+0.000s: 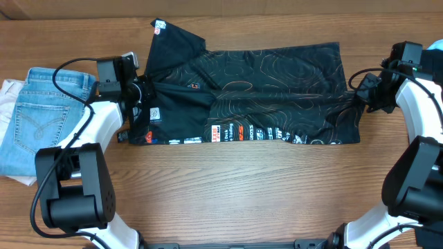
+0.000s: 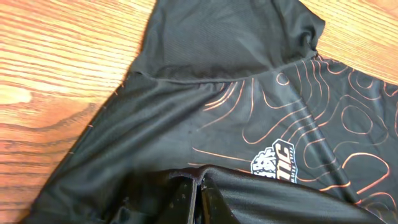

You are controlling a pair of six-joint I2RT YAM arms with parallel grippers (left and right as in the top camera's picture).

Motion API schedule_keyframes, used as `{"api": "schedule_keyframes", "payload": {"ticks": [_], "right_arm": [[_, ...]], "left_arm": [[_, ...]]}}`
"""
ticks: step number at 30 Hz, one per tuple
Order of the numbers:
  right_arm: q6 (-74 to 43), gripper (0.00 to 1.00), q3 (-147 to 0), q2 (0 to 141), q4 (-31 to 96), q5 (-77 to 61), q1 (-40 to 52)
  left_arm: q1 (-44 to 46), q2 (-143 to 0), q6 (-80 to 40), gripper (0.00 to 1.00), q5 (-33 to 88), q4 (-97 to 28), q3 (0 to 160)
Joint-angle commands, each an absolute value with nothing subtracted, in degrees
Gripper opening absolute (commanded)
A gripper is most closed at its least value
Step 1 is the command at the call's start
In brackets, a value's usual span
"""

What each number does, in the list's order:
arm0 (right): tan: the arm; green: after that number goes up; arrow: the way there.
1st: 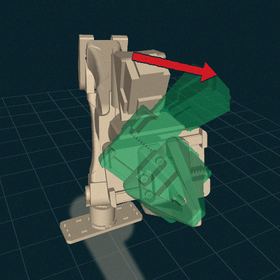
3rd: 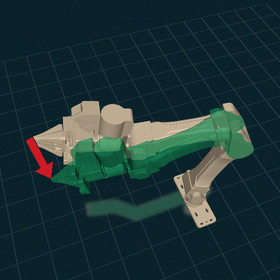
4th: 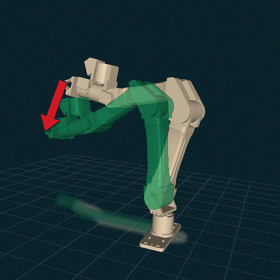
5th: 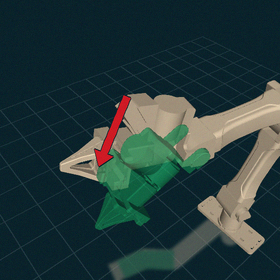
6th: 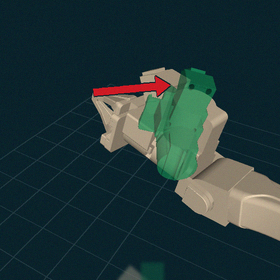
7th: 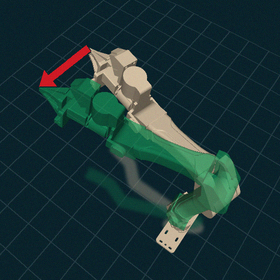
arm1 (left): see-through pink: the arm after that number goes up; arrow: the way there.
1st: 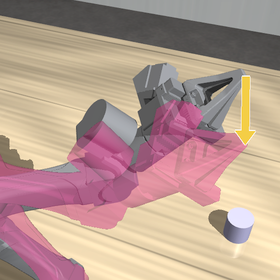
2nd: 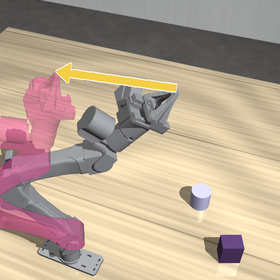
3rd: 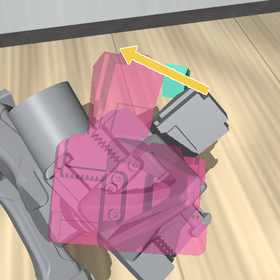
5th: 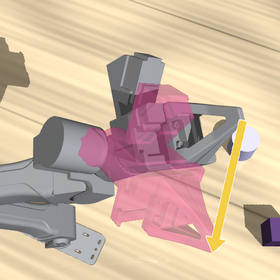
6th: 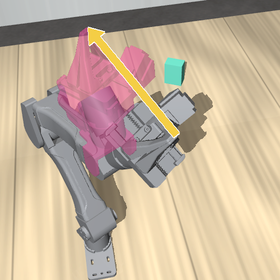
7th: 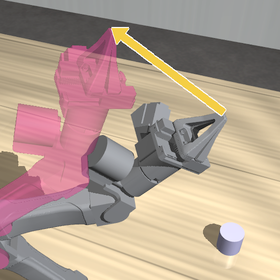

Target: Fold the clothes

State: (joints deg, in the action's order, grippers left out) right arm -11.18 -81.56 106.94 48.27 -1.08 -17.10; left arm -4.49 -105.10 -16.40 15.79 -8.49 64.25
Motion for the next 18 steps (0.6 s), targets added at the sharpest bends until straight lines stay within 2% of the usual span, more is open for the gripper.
{"api": "schedule_keyframes", "payload": {"ticks": [1, 6, 7, 8, 9, 10, 12, 18], "right_arm": [[-10.6, 0.04, -81.4, 106.8, 47.1, -0.1, -17.0], [-10.7, 0.05, -81.4, 106.8, 46.5, -0.1, -17.0], [-10.7, 0.08, -81.4, 106.8, 46.5, -0.1, -17.0], [-10.7, 0.18, -81.4, 106.8, 46.4, -0.1, -17.0], [-10.7, 0.28, -81.4, 106.8, 46.4, -0.1, -17.0], [-10.6, 0.42, -81.4, 106.8, 46.4, -0.1, -17.0], [-10.5, 0.54, -81.4, 106.8, 46.5, -0.1, -17.0], [-10.4, 0.60, -81.4, 106.8, 48.5, 0.2, -17.1]], "left_arm": [[-4.4, -103.8, -17.0, 0.05, 12.6, -7.6, 65.1], [-4.5, -103.8, -17.0, 0.06, 12.6, -6.7, 65.1], [-4.5, -103.8, -17.0, 0.09, 12.6, -6.8, 65.1], [-4.5, -103.8, -17.0, 0.24, 12.7, -6.9, 65.1], [-4.5, -103.8, -17.0, 0.31, 12.7, -7.4, 65.1], [-4.5, -103.8, -17.0, 0.33, 12.8, -8.3, 65.1], [-4.5, -103.8, -17.0, 0.34, 13.2, -10.3, 65.1], [-4.5, -103.8, -16.7, 0.29, 15.2, -20.4, 65.1]]}}
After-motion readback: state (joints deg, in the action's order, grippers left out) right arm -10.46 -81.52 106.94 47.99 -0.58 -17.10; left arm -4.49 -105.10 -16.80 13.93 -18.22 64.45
